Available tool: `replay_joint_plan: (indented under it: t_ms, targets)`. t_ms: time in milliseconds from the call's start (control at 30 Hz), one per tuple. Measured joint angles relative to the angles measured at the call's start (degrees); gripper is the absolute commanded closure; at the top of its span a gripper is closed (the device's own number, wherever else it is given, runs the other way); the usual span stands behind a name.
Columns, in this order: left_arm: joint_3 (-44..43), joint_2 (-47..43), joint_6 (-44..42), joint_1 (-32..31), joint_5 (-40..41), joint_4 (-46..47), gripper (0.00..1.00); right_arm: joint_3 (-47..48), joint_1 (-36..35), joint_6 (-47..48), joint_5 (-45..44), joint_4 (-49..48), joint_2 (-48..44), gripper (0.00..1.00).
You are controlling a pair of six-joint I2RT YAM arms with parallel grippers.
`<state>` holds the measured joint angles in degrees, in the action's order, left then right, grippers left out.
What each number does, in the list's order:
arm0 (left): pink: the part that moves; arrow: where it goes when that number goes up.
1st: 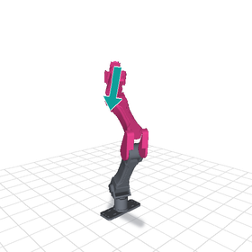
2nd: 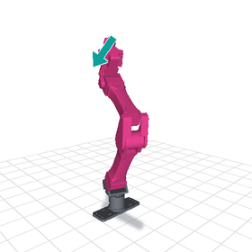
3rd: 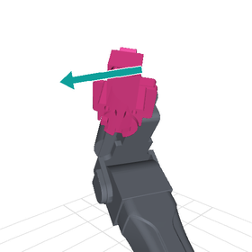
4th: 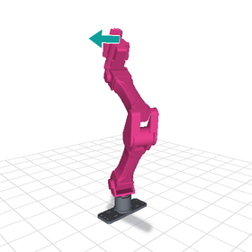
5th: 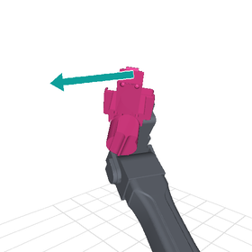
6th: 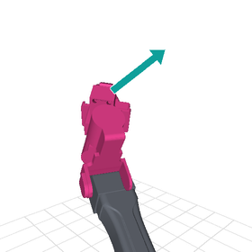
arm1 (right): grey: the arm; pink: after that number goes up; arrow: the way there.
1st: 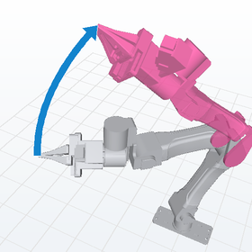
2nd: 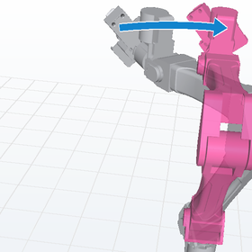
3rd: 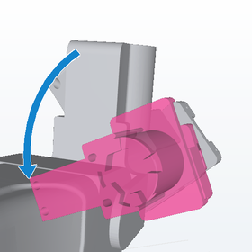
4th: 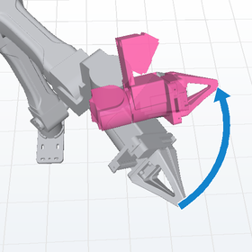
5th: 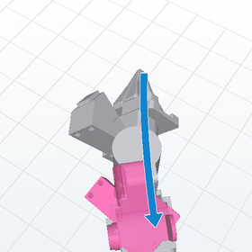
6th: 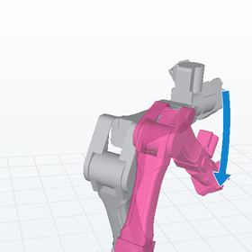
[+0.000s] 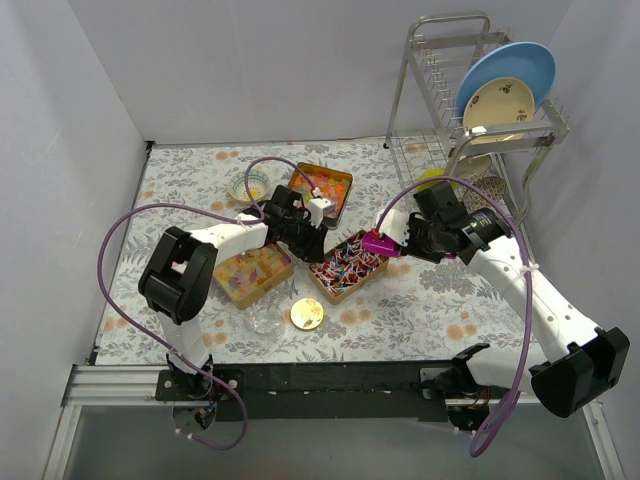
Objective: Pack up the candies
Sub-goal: Adjust the storage box at the center of the board.
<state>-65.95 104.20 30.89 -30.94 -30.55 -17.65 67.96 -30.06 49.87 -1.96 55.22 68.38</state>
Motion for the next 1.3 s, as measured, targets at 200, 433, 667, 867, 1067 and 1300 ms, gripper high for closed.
replay_joint_plan:
  t_ms: [200,433,667,867,1067,1300]
  targets:
    - [-0.11,0.11,-6.19,0.00,0.57,-2.27,0.83,0.00,0.00,0.00,0.00,-0.02,0.00,0.99]
    - [-2.49,1.05,-17.75,0.11,2.14,-3.85,0.89,0.00,0.00,1.14,1.20,0.00,0.17,0.99]
    - [-5.18,3.41,-32.35,1.60,-1.42,-4.66,0.95,0.09,0.00,6.01,2.38,0.42,1.01,0.99]
    - [-8.57,6.23,-41.99,1.99,-5.86,-7.13,0.94,1.11,0.00,8.44,2.36,1.11,2.56,0.99]
    - [-11.17,8.37,-41.86,2.10,-7.48,-8.00,0.62,2.47,0.00,9.22,2.34,2.12,3.67,0.99]
    - [-10.27,1.92,-28.24,4.46,-7.52,-7.32,0.60,12.48,-1.51,12.11,1.18,7.02,10.21,0.99]
